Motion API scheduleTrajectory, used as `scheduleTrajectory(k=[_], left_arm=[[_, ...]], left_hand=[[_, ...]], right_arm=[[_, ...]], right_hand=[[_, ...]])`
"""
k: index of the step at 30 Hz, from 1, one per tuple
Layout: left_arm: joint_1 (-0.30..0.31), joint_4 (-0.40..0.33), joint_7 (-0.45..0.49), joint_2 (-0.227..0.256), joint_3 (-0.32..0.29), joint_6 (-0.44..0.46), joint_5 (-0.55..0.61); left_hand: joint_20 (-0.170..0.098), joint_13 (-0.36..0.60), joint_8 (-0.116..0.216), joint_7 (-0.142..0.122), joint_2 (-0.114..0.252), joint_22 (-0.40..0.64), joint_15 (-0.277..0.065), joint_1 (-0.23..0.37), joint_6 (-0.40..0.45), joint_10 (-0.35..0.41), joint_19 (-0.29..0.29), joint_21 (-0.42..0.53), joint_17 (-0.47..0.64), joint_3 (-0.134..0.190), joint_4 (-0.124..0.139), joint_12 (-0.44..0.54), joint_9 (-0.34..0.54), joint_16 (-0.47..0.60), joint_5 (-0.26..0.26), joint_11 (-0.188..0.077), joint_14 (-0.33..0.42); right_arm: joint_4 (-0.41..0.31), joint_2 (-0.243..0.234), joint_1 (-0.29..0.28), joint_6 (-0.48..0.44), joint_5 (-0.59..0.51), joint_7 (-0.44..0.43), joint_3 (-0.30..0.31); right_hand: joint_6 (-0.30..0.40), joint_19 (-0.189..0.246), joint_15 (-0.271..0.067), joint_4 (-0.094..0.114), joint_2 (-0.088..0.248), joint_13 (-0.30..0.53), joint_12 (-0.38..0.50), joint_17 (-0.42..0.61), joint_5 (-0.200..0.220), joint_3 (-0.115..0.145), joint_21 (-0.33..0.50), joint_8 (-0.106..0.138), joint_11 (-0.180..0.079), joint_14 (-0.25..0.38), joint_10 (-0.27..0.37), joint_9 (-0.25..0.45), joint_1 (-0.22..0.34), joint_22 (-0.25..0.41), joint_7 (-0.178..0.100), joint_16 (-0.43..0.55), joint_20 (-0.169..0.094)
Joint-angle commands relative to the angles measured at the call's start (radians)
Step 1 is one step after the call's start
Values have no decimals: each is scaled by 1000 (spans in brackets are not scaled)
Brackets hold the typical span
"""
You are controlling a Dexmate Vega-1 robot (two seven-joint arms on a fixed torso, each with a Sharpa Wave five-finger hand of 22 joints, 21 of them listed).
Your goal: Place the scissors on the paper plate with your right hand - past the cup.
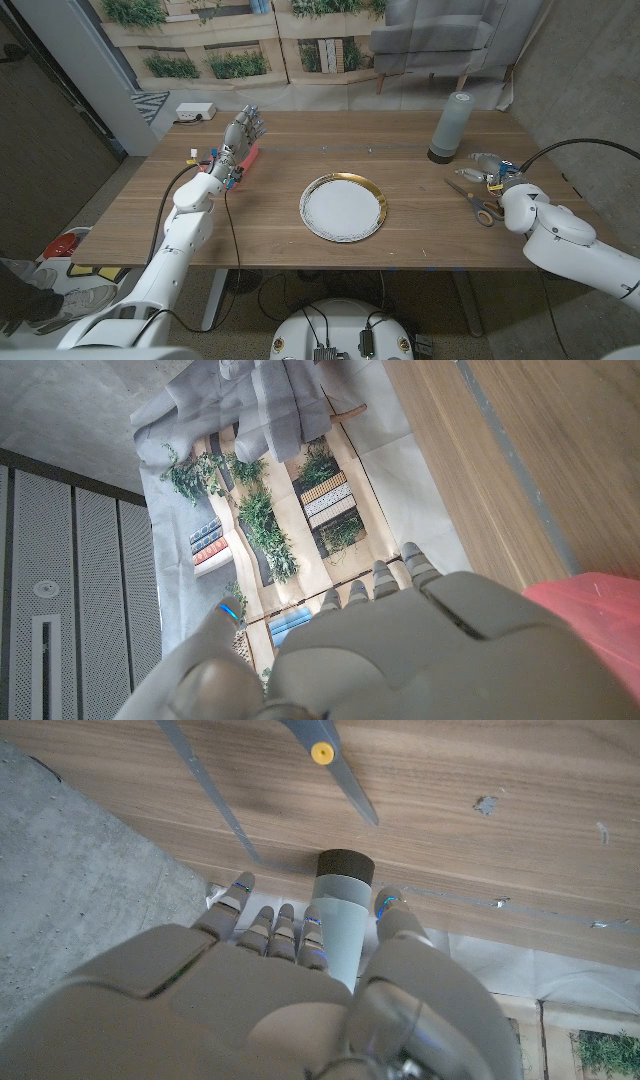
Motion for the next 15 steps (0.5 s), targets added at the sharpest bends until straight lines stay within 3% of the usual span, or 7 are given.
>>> scheduleTrajectory(k=[1,4,5,8,9,15], left_arm=[[-23,32,-5,-2,6,-4,0],[-29,41,-8,-3,7,-5,-1],[-31,45,-8,-3,8,-8,0],[-36,53,-10,-4,9,-9,0],[-37,55,-10,-4,9,-9,0],[-44,64,-13,-3,12,-11,1]], left_hand=[[14,3,3,-7,7,3,7,-3,-14,-98,-86,-4,4,-1,2,3,3,3,2,0,-136],[16,3,3,-8,8,4,8,-3,-14,-100,-85,-5,4,-1,2,2,3,3,2,-7,-137],[16,3,3,-8,8,4,7,-3,-14,-98,-85,-5,4,-1,2,3,3,3,2,7,-136],[17,3,3,-9,8,4,7,-3,-14,-102,-84,-7,4,-1,2,1,3,3,2,-12,-137],[18,3,3,-8,8,4,7,-3,-15,-100,-83,-8,4,-1,2,2,3,3,2,6,-137],[17,3,4,-9,8,4,7,-3,-14,-98,-83,-10,4,-2,2,3,3,3,2,0,-136]], right_arm=[[6,0,54,-93,-62,52,-76],[10,-1,64,-101,-69,69,-87],[11,-4,71,-109,-78,79,-97],[15,-2,85,-128,-89,105,-114],[17,-1,88,-133,-91,110,-118],[20,5,88,-149,-96,124,-120]], right_hand=[[19,23,-7,2,11,4,7,1,-5,16,8,7,-3,21,20,1,26,3,-2,5,-8],[20,24,-8,3,11,4,7,2,-6,15,8,7,-3,21,20,2,27,3,-3,4,-9],[20,24,-8,4,10,4,7,2,-7,14,8,7,-4,22,20,2,27,3,-4,4,-9],[20,25,-9,6,8,4,7,2,-9,12,7,6,-4,22,22,2,27,3,-4,4,-9],[20,25,-9,6,7,4,7,2,-9,11,7,6,-4,22,23,2,27,3,-4,4,-10],[23,33,-10,7,3,4,7,2,-11,9,9,5,-3,29,27,2,31,3,-3,4,-19]])
